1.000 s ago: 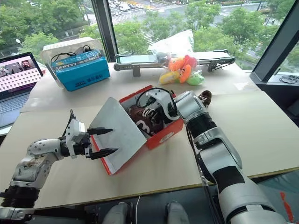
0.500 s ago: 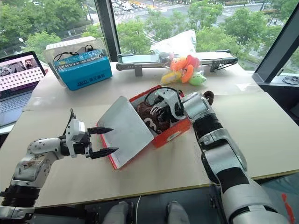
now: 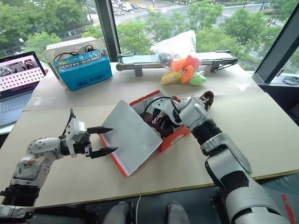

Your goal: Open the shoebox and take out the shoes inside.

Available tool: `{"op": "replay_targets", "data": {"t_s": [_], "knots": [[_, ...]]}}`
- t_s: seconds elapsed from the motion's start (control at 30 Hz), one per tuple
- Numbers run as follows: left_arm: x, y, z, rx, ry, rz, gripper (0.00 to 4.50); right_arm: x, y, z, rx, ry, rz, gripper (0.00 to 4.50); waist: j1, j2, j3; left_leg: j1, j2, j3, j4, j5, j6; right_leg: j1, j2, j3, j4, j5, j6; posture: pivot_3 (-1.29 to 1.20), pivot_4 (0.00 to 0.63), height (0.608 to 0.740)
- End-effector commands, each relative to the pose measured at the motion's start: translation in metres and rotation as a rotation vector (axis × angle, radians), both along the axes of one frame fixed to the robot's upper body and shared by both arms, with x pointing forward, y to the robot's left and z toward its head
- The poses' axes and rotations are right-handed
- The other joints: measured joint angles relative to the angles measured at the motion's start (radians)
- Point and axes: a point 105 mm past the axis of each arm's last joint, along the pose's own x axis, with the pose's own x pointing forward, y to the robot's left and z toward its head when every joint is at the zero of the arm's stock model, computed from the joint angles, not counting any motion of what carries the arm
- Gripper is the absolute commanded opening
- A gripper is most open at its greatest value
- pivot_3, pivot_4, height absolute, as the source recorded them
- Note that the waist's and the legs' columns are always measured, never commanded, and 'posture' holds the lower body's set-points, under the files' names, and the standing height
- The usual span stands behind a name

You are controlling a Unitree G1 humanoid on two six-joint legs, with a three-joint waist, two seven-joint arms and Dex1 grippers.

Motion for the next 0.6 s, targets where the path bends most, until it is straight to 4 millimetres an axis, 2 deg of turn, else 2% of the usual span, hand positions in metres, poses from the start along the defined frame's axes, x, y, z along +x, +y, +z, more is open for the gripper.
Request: {"op": "replay_targets", "data": {"t_s": [0.03,0.17,0.2,0.3,0.47,0.6], "knots": [[0.0,0.002,0.013,0.002,-0.055,0.0,4.5,-0.005,-0.001,-0.032,0.001,0.082,-0.012,0.14,-0.004,-0.002,-0.001,0.002,0.0,0.0,0.0,0.0,0.0,0.001,0.0,0.0,0.0,0.0,0.0,0.0,0.15,0.74],[0.0,0.003,0.014,0.006,-0.053,0.002,4.5,0.0,-0.002,-0.027,-0.023,0.047,-0.001,0.14,-0.008,-0.004,-0.003,0.009,0.001,0.0,0.0,-0.003,-0.005,0.007,0.0,0.0,0.0,-0.001,-0.001,0.0,0.15,0.74],[-0.001,0.003,0.014,0.006,-0.052,0.002,4.5,0.0,-0.002,-0.025,-0.029,0.036,0.004,0.14,-0.008,-0.004,-0.003,0.01,0.001,0.0,0.0,-0.003,-0.005,0.009,0.0,0.0,0.0,-0.004,-0.005,0.0,0.15,0.74],[-0.001,0.003,0.014,0.006,-0.052,0.003,4.5,0.003,-0.002,-0.013,-0.025,0.002,0.006,0.14,-0.007,-0.004,-0.003,0.011,0.001,0.0,0.0,-0.004,-0.006,0.009,0.0,0.0,0.001,-0.004,-0.007,0.0,0.15,0.74],[-0.001,0.003,0.014,0.007,-0.05,0.002,4.5,0.005,-0.001,0.033,0.031,-0.088,0.016,0.14,-0.002,-0.004,-0.003,0.006,0.001,0.001,0.0,-0.003,-0.006,0.003,0.0,0.001,0.001,-0.004,-0.006,0.0,0.15,0.74],[-0.002,0.003,0.014,0.006,-0.051,0.001,4.5,-0.004,-0.002,0.061,0.133,-0.095,0.015,0.14,0.004,-0.003,-0.002,-0.001,0.001,0.001,-0.001,-0.002,-0.004,-0.003,0.0,0.001,0.001,-0.001,-0.002,0.0,0.15,0.74]]}}
